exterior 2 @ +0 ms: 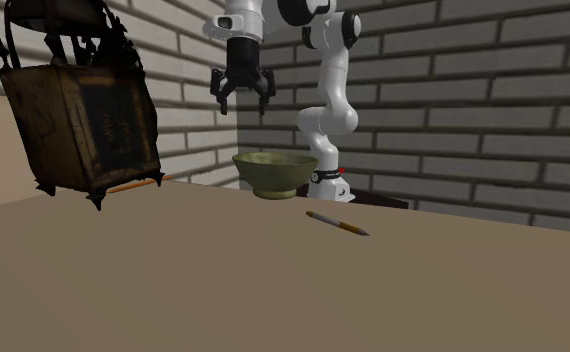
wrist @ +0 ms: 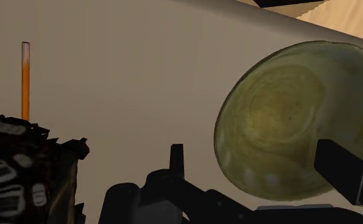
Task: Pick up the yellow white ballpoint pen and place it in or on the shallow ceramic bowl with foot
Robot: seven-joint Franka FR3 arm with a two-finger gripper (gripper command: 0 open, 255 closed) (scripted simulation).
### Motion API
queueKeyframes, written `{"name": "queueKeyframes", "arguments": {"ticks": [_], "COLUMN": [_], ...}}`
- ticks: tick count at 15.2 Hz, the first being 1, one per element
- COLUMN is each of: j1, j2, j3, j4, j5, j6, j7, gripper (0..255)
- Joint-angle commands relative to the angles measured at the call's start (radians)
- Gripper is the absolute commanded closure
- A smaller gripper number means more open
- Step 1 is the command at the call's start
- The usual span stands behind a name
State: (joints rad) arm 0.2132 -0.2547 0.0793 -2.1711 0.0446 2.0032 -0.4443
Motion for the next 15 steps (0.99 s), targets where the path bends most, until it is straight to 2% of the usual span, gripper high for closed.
{"name": "queueKeyframes", "arguments": {"ticks": [1, 15], "j1": [0.023, 0.166], "j2": [0.055, 0.378], "j3": [0.022, 0.163], "j4": [0.035, 0.220], "j5": [-0.007, -0.125], "j6": [0.024, 0.169], "j7": [-0.029, -0.200], "gripper": [0, 0]}}
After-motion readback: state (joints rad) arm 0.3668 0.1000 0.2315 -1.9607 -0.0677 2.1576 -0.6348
